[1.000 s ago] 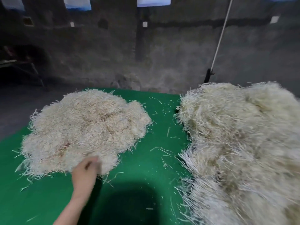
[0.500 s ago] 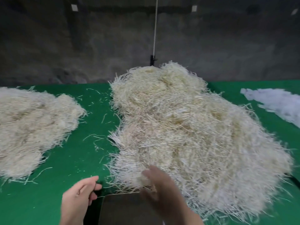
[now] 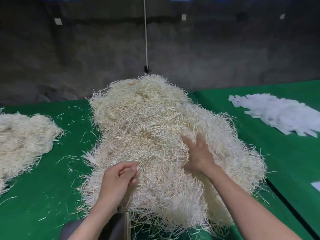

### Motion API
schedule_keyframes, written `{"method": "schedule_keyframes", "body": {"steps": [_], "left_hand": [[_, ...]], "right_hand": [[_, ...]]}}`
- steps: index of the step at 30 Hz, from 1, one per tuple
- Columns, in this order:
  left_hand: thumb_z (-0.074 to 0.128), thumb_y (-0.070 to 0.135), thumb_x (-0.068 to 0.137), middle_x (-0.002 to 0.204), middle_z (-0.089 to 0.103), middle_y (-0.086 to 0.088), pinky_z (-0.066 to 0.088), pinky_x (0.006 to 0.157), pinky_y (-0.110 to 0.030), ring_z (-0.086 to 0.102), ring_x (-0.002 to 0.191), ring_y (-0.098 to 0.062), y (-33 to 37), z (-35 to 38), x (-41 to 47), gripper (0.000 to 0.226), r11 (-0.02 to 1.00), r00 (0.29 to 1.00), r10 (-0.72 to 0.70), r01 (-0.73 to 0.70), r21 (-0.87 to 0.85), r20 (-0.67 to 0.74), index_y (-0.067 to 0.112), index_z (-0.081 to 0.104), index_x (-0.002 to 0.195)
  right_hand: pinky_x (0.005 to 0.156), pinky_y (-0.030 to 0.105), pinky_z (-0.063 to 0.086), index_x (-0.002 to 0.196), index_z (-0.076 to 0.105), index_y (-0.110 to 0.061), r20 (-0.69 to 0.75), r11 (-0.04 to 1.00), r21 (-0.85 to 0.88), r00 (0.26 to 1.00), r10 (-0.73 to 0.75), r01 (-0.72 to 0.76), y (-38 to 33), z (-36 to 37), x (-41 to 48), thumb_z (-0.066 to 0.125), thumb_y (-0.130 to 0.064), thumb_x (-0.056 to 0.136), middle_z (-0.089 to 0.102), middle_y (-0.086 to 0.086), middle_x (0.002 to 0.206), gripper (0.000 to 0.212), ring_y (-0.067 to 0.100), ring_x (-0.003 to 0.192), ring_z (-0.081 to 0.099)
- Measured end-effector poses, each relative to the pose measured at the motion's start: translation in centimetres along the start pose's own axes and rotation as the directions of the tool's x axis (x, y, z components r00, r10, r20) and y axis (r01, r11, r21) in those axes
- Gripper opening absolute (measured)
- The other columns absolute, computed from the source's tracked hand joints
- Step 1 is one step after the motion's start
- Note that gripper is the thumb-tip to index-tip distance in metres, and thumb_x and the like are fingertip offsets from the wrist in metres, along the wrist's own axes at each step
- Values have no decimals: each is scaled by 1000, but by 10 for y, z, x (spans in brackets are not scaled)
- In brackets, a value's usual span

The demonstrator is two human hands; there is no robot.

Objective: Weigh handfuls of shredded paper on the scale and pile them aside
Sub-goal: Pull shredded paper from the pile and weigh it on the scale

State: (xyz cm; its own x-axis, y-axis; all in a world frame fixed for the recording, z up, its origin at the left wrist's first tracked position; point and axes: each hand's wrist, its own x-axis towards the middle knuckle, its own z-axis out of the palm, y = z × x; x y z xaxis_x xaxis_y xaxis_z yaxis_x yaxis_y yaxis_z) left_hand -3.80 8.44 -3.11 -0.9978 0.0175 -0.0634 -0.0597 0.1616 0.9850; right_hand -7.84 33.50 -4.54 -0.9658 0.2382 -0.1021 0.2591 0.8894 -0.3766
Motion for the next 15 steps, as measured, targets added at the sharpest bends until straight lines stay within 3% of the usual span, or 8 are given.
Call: {"method": "schedule_keyframes", "body": {"steps": [2,4,7,9,11,12,13,15], "left_hand": [[65,9,83,83,72,3,49,53,-11,66,67,-1,12,13,4,21,996,998,57,-58,65,15,26,66,96],[70,12,79,93,69,7,50,64,-9,64,80,3,26,22,11,32,983,990,138,-139,116,20,28,61,106],[81,23,67,114,56,18,48,74,-8,56,92,12,49,39,24,69,950,963,266,-271,153,55,33,45,125],[86,47,48,134,30,31,36,98,-15,41,108,18,65,56,36,110,937,953,269,-292,190,137,46,22,138],[85,58,34,130,9,32,24,103,-26,28,120,5,80,76,52,135,936,957,201,-251,246,211,50,2,141],[87,51,38,133,13,26,32,101,-28,34,120,-3,84,85,62,134,940,962,182,-230,252,202,44,3,143],[86,36,48,132,31,18,45,92,-29,49,110,-9,87,91,74,120,956,972,184,-212,203,148,32,14,144],[76,5,67,116,60,-10,51,74,-27,62,89,-17,91,91,97,78,992,990,122,-120,31,-65,11,38,135]], "right_hand": [[94,39,50,142,35,-28,-65,992,126,998,8,0,-3,-4,14,64,-2,77,34,16,145,75,29,125,46],[73,37,59,125,54,-17,-141,922,381,990,-22,75,-16,-21,23,55,7,79,54,9,127,53,23,96,65],[42,17,47,99,64,-18,-295,779,557,945,-138,288,-55,-66,25,55,8,79,63,-3,100,34,4,62,61],[41,19,44,89,64,-17,-355,733,540,902,-247,414,-82,-91,27,58,5,80,63,-2,85,25,5,55,56],[42,20,43,91,62,-16,-287,646,620,895,-342,446,-105,-106,27,60,3,81,63,3,86,21,7,56,55],[46,19,44,100,62,-17,-220,618,648,886,-407,445,-113,-110,26,62,1,81,62,4,93,26,7,61,56],[51,16,44,112,60,-17,-146,619,655,876,-459,433,-118,-114,27,63,-1,81,61,4,103,35,6,70,57],[61,9,43,125,55,-15,-154,624,658,887,-437,421,-114,-119,30,60,3,83,57,2,118,46,5,86,58]]}}
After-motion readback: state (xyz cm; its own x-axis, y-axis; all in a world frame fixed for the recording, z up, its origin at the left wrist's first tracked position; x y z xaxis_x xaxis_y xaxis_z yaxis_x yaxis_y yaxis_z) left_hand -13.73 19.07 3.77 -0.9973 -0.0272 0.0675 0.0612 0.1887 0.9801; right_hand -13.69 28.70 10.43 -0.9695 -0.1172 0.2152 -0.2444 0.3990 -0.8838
